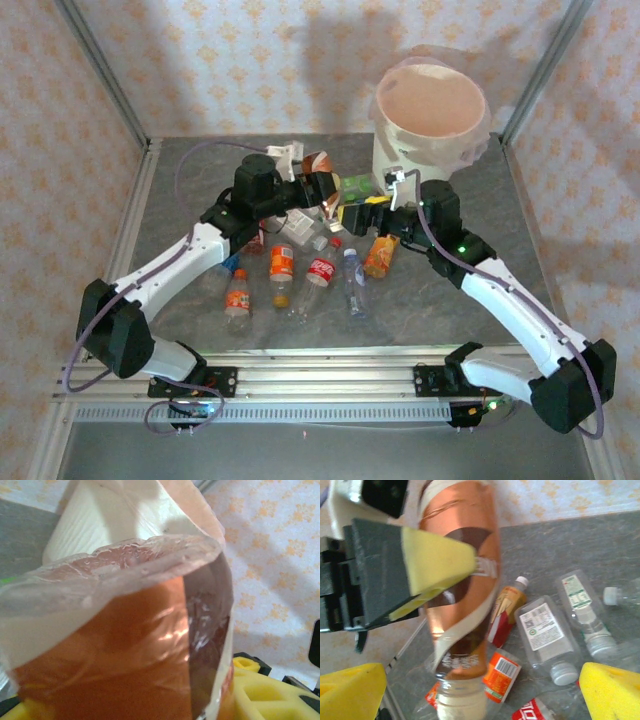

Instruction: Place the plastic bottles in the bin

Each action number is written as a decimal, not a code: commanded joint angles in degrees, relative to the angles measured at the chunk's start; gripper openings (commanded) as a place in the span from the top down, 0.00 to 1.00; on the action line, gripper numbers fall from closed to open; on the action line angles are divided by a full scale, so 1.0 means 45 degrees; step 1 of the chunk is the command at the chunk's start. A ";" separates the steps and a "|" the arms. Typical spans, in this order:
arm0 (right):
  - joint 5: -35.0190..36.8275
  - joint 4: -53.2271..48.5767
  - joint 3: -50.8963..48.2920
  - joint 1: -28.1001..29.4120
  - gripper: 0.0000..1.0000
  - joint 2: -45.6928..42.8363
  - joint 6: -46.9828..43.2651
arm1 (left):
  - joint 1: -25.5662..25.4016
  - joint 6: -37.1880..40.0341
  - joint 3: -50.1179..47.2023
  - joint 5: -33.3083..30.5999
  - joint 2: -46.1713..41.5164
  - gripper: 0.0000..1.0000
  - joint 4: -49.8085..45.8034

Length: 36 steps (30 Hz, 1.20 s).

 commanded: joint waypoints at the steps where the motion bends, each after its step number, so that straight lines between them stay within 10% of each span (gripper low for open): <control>1: -0.0780 0.1278 -0.0078 0.0168 0.01 0.0136 0.0435 | -0.0299 0.0399 0.0721 0.1149 0.0361 0.54 0.0824; 12: -0.1934 0.1411 0.0041 0.0377 0.08 0.0753 0.0100 | -0.0606 0.0221 0.1400 0.2240 0.0915 0.54 0.1161; 23: -0.0395 0.0407 -0.0011 0.0389 0.68 0.0440 -0.0073 | -0.0621 0.0349 0.1337 0.2030 0.0876 0.54 0.0898; 32: -0.0026 0.0250 -0.0125 0.0395 0.99 0.0335 -0.0180 | -0.0635 0.0292 0.1496 0.2031 0.0815 0.54 0.0654; 34: 0.0117 0.0042 -0.0051 0.0388 1.00 0.0335 -0.0312 | -0.0618 0.0212 0.1710 0.2105 0.0851 0.50 0.0298; 36: 0.0408 -0.0074 -0.0041 0.0380 1.00 0.0288 -0.0371 | -0.0633 0.0078 0.1914 0.2134 0.0883 0.25 -0.0064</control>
